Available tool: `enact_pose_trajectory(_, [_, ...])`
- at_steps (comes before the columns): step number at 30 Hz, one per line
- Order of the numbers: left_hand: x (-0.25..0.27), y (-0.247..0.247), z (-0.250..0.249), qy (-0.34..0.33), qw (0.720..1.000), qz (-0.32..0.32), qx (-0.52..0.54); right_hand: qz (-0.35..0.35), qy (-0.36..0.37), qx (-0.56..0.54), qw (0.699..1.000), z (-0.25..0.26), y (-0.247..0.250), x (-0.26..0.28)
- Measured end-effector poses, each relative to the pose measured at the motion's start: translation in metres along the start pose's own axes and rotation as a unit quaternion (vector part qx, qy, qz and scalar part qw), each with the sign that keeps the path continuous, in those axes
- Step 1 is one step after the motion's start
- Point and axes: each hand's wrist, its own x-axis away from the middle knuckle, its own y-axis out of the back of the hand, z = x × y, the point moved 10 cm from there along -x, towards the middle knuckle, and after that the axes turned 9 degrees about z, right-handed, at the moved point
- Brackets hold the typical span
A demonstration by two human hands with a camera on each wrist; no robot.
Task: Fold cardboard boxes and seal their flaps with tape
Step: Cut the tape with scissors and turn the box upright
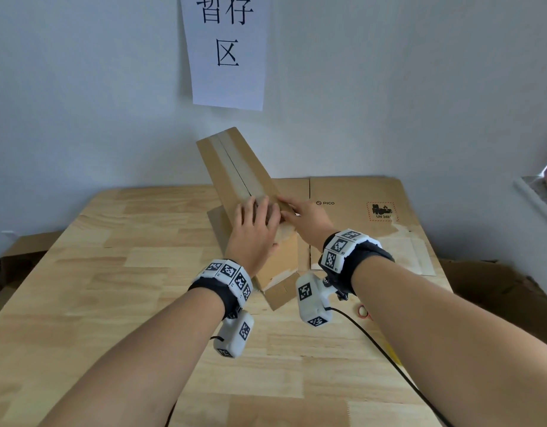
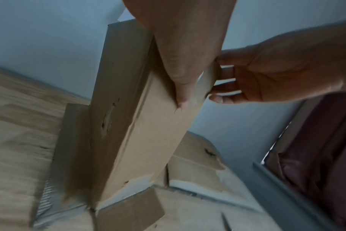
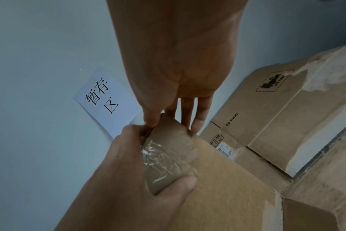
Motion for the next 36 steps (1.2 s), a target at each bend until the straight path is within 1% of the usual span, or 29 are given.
enact_pose_trajectory(1, [-0.001,0.000,0.002,-0.007,1.000,0.004,0.017,0.001,0.001,-0.004,1.000,0.000,0.000,0.000])
enact_pose_trajectory(3, [-0.002,0.003,0.008,-0.052,0.995,0.004,0.089,0.004,0.000,-0.004,1.000,0.000,0.000,-0.001])
enact_pose_trajectory(5, [-0.002,0.003,0.024,-0.088,0.980,0.025,0.179,0.011,-0.003,-0.001,1.000,-0.001,0.003,-0.002])
enact_pose_trajectory(6, [-0.001,0.003,0.034,-0.097,0.975,0.027,0.200,0.016,-0.006,-0.004,1.000,-0.001,0.003,-0.002])
enact_pose_trajectory(9, [0.001,-0.006,0.053,-0.111,0.974,0.034,0.193,0.030,-0.018,0.014,0.999,0.003,0.002,-0.004])
enact_pose_trajectory(11, [-0.001,-0.009,0.053,-0.116,0.974,0.040,0.191,0.028,-0.037,0.038,0.998,0.007,-0.001,-0.011])
enact_pose_trajectory(15, [-0.010,-0.003,0.050,-0.137,0.970,0.043,0.196,0.028,-0.134,0.070,0.988,0.002,-0.013,-0.032])
enact_pose_trajectory(18, [-0.016,-0.004,0.063,-0.165,0.966,0.061,0.191,0.035,-0.169,0.065,0.983,-0.005,-0.023,-0.042])
enact_pose_trajectory(22, [-0.031,-0.010,0.079,-0.213,0.955,0.086,0.189,0.045,-0.203,0.035,0.978,-0.005,-0.027,-0.036])
enact_pose_trajectory(25, [-0.057,-0.016,0.096,-0.205,0.953,0.089,0.204,0.034,-0.197,0.055,0.978,0.002,-0.023,-0.032])
enact_pose_trajectory(30, [-0.098,-0.030,0.139,-0.151,0.965,0.088,0.194,0.038,-0.198,0.042,0.978,0.002,-0.027,-0.034])
enact_pose_trajectory(34, [-0.099,-0.035,0.140,-0.135,0.968,0.072,0.201,0.040,-0.206,0.076,0.975,0.008,-0.028,-0.036])
enact_pose_trajectory(36, [-0.097,-0.036,0.137,-0.134,0.968,0.074,0.198,0.036,-0.214,0.131,0.967,0.016,-0.028,-0.038])
